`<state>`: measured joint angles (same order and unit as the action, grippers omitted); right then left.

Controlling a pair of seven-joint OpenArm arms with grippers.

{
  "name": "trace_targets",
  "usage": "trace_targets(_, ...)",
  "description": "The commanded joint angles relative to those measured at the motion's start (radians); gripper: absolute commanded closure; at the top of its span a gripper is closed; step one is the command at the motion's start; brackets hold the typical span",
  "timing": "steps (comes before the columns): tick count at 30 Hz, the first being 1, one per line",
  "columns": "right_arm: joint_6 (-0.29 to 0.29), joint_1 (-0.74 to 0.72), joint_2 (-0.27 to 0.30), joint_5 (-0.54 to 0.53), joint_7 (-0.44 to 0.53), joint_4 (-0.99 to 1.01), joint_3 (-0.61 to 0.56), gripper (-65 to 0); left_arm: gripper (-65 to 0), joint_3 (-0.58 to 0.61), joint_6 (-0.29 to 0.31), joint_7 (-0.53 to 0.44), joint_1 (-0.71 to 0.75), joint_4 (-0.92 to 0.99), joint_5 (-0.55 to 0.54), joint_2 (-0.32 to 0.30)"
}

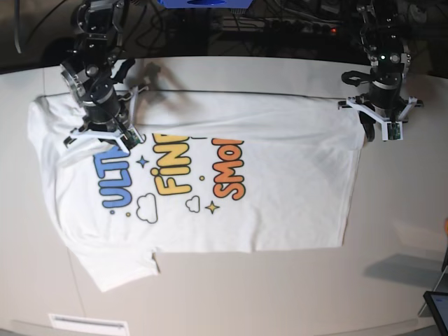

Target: Fold the T-shirt properly

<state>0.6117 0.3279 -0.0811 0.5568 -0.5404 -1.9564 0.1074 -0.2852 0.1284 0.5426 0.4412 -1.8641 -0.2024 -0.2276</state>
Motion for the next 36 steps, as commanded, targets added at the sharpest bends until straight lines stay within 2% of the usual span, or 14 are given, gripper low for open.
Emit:
trace_targets(1, -0.009, -0.008, 0.004, -0.002, 0.015, -0.018, -0.011, -0.3, -20.5, -0.006, -0.008, -0.022, 0.003, -0.015, 0.001, -0.013)
trace_targets(7, -0.011, -0.029, 0.004, -0.002, 0.012, -0.016, -0.07, -0.6, -20.5, -0.012, -0.008, -0.022, 0.005, -0.015, 0.001, -0.013)
trace_targets(20, -0.011, -0.075, 0.004, -0.008, 0.015, 0.035, -0.074, -1.7, -20.5, -0.012, -0.008, -0.02, 0.005, -0.015, 0.001, -0.013)
trace_targets(22, -0.009, -0.094, 0.002, -0.01, 0.013, 0.035, -0.074, -5.9, -20.5, -0.012, -0.008, -0.02, 0.005, -0.013, 0.001, -0.013)
trace_targets(26, -0.008, -0.122, 0.002, -0.011, 0.018, 0.033, -0.074, -18.6, -20.5, -0.012, -0.008, -0.02, 0.003, -0.013, 0.001, -0.013)
trace_targets(28, 0.006, -0.145, 0.002, -0.011, 0.018, 0.028, -0.074, -21.2, -20.5, -0.012, -0.008, -0.02, 0.003, -0.013, 0.001, -0.013)
trace_targets(31, -0.002, -0.2, 0.008, -0.002, 0.019, 0.01, -0.051, -21.0, -20.5, -0.012, -0.008, -0.02, 0.0, -0.013, 0.001, -0.013)
trace_targets(33, -0.02, -0.232, 0.027, -0.001, 0.018, -0.014, 0.028, -21.0, -20.5, -0.013, -0.008, -0.022, -0.003, -0.015, 0.001, -0.013)
trace_targets(36, -0.016, -0.272, 0.05, -0.002, 0.013, -0.021, 0.154, -21.0, -20.5, -0.015, -0.008, -0.026, -0.008, -0.018, 0.001, -0.013)
